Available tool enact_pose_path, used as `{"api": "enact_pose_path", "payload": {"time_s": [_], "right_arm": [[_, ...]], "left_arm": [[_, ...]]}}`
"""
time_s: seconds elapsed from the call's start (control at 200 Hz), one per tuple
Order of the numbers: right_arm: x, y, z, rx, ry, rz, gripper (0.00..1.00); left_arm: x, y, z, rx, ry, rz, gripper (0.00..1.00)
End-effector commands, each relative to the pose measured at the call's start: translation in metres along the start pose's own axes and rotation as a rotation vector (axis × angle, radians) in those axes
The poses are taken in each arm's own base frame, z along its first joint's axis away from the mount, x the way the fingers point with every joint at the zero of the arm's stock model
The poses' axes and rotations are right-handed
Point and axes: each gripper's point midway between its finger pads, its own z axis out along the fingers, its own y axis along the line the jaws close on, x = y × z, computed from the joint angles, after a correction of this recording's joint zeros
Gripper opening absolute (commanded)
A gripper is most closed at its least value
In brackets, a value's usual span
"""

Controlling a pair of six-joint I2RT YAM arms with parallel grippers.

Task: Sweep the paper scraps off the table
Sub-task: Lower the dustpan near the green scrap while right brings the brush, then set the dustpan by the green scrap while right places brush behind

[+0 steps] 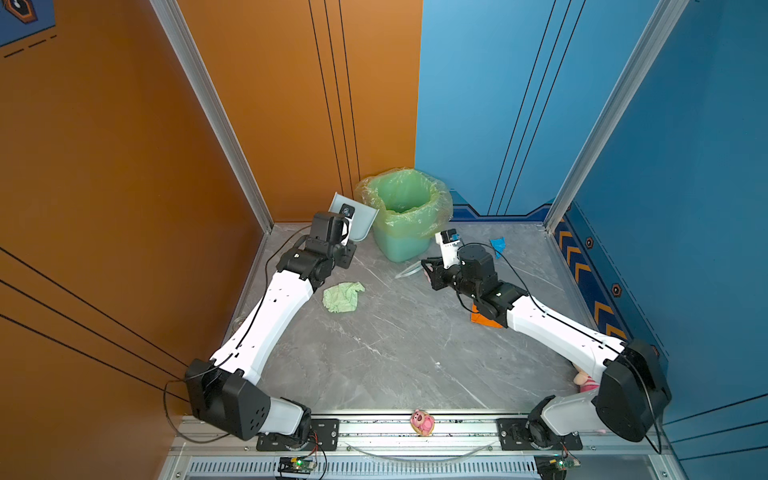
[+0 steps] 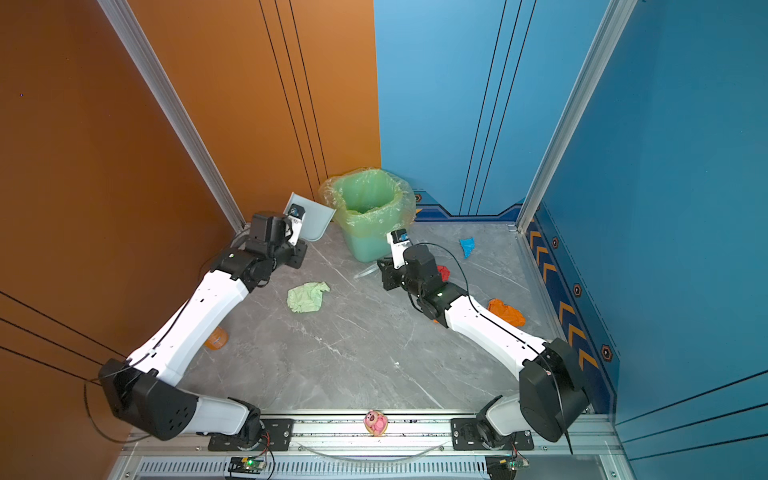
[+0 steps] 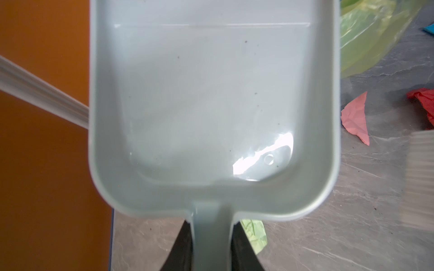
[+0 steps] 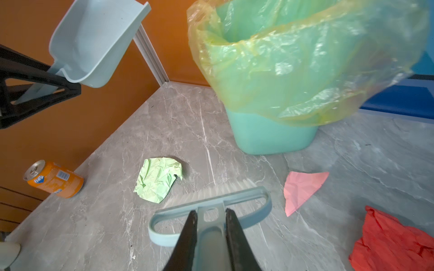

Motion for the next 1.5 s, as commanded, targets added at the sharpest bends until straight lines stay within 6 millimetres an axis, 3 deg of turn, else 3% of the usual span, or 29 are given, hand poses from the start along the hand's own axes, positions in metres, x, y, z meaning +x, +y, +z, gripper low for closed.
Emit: {"api": "enact_pose_path", "payload": {"time_s": [0.0,0.05,0.07,0.14,0.33,0.536,0.556,0.691,0.936,1.156,1.181,1.337,1.492], "right_arm": [[-0.02,0.018,0.018,-0.026,-0.096,-0.075,0.0],[-0.022,0.024,0.028,-0.046,-0.12,-0.087,0.0],[-0.018,0.04,0.031,-0.079,-0.123,-0.099,0.0],[-0.011,0.059,0.047,-0.13,-0.14,-0.138,0.0],[0.018,0.108,0.094,-0.24,-0.118,-0.22,0.0],[0.036,0.135,0.138,-0.323,-0.148,-0.177,0.0],[0.051,0.133,0.148,-0.324,-0.119,-0.175,0.0],[0.075,0.138,0.171,-0.334,-0.073,-0.177,0.0],[0.121,0.116,0.169,-0.283,0.039,-0.206,0.0],[0.144,0.063,0.142,-0.141,0.104,-0.229,0.0],[0.133,0.059,0.134,-0.129,0.085,-0.227,0.0],[0.131,0.019,0.106,-0.026,0.107,-0.233,0.0],[0.12,-0.014,0.08,0.075,0.126,-0.26,0.0]], "left_arm": [[0.038,0.001,-0.005,0.022,0.094,-0.147,0.0],[0.053,0.005,-0.006,0.016,0.127,-0.183,0.0],[0.058,0.006,-0.007,0.015,0.14,-0.196,0.0],[0.074,0.011,-0.01,0.024,0.177,-0.248,0.0],[0.104,0.019,-0.018,0.055,0.221,-0.368,0.0],[0.122,0.026,-0.018,0.037,0.271,-0.401,0.0],[0.123,0.027,-0.017,0.034,0.277,-0.408,0.0],[0.128,0.023,-0.009,0.064,0.312,-0.427,0.0],[0.136,0.016,0.002,0.093,0.359,-0.443,0.0],[0.139,0.009,0.007,0.112,0.38,-0.436,0.0],[0.14,0.008,0.008,0.113,0.382,-0.429,0.0],[0.138,-0.003,0.011,0.114,0.381,-0.364,0.0],[0.14,-0.03,0.019,0.161,0.411,-0.282,0.0]]}}
